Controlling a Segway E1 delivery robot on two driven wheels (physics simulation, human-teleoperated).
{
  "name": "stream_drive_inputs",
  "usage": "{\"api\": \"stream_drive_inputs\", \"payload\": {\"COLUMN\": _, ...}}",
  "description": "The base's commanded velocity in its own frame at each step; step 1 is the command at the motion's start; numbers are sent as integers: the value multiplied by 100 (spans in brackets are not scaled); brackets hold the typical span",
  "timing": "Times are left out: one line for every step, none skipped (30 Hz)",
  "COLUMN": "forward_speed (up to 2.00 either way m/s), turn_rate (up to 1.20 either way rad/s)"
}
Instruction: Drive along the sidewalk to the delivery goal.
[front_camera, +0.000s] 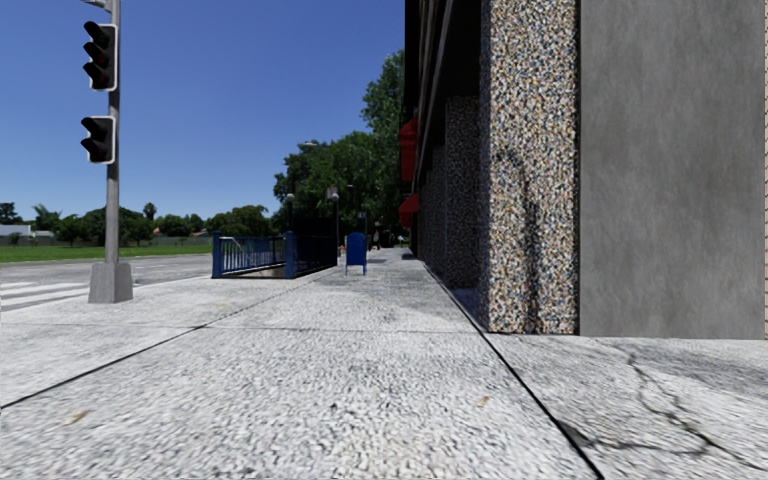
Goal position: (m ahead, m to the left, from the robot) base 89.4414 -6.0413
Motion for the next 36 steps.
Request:
{"api": "stream_drive_inputs", "payload": {"forward_speed": 150, "turn_rate": 0}}
{"api": "stream_drive_inputs", "payload": {"forward_speed": 150, "turn_rate": 0}}
{"api": "stream_drive_inputs", "payload": {"forward_speed": 150, "turn_rate": 0}}
{"api": "stream_drive_inputs", "payload": {"forward_speed": 150, "turn_rate": 0}}
{"api": "stream_drive_inputs", "payload": {"forward_speed": 150, "turn_rate": 0}}
{"api": "stream_drive_inputs", "payload": {"forward_speed": 150, "turn_rate": 0}}
{"api": "stream_drive_inputs", "payload": {"forward_speed": 150, "turn_rate": 0}}
{"api": "stream_drive_inputs", "payload": {"forward_speed": 150, "turn_rate": 0}}
{"api": "stream_drive_inputs", "payload": {"forward_speed": 150, "turn_rate": 0}}
{"api": "stream_drive_inputs", "payload": {"forward_speed": 150, "turn_rate": 0}}
{"api": "stream_drive_inputs", "payload": {"forward_speed": 150, "turn_rate": 0}}
{"api": "stream_drive_inputs", "payload": {"forward_speed": 150, "turn_rate": 0}}
{"api": "stream_drive_inputs", "payload": {"forward_speed": 153, "turn_rate": 0}}
{"api": "stream_drive_inputs", "payload": {"forward_speed": 200, "turn_rate": 0}}
{"api": "stream_drive_inputs", "payload": {"forward_speed": 200, "turn_rate": 0}}
{"api": "stream_drive_inputs", "payload": {"forward_speed": 200, "turn_rate": 0}}
{"api": "stream_drive_inputs", "payload": {"forward_speed": 200, "turn_rate": 0}}
{"api": "stream_drive_inputs", "payload": {"forward_speed": 200, "turn_rate": 0}}
{"api": "stream_drive_inputs", "payload": {"forward_speed": 200, "turn_rate": 0}}
{"api": "stream_drive_inputs", "payload": {"forward_speed": 200, "turn_rate": 0}}
{"api": "stream_drive_inputs", "payload": {"forward_speed": 200, "turn_rate": 0}}
{"api": "stream_drive_inputs", "payload": {"forward_speed": 200, "turn_rate": 0}}
{"api": "stream_drive_inputs", "payload": {"forward_speed": 200, "turn_rate": 0}}
{"api": "stream_drive_inputs", "payload": {"forward_speed": 200, "turn_rate": 0}}
{"api": "stream_drive_inputs", "payload": {"forward_speed": 200, "turn_rate": 0}}
{"api": "stream_drive_inputs", "payload": {"forward_speed": 200, "turn_rate": 0}}
{"api": "stream_drive_inputs", "payload": {"forward_speed": 200, "turn_rate": 0}}
{"api": "stream_drive_inputs", "payload": {"forward_speed": 200, "turn_rate": 0}}
{"api": "stream_drive_inputs", "payload": {"forward_speed": 200, "turn_rate": 0}}
{"api": "stream_drive_inputs", "payload": {"forward_speed": 200, "turn_rate": 0}}
{"api": "stream_drive_inputs", "payload": {"forward_speed": 200, "turn_rate": -7}}
{"api": "stream_drive_inputs", "payload": {"forward_speed": 200, "turn_rate": -9}}
{"api": "stream_drive_inputs", "payload": {"forward_speed": 200, "turn_rate": -9}}
{"api": "stream_drive_inputs", "payload": {"forward_speed": 200, "turn_rate": -10}}
{"api": "stream_drive_inputs", "payload": {"forward_speed": 200, "turn_rate": -11}}
{"api": "stream_drive_inputs", "payload": {"forward_speed": 200, "turn_rate": -19}}
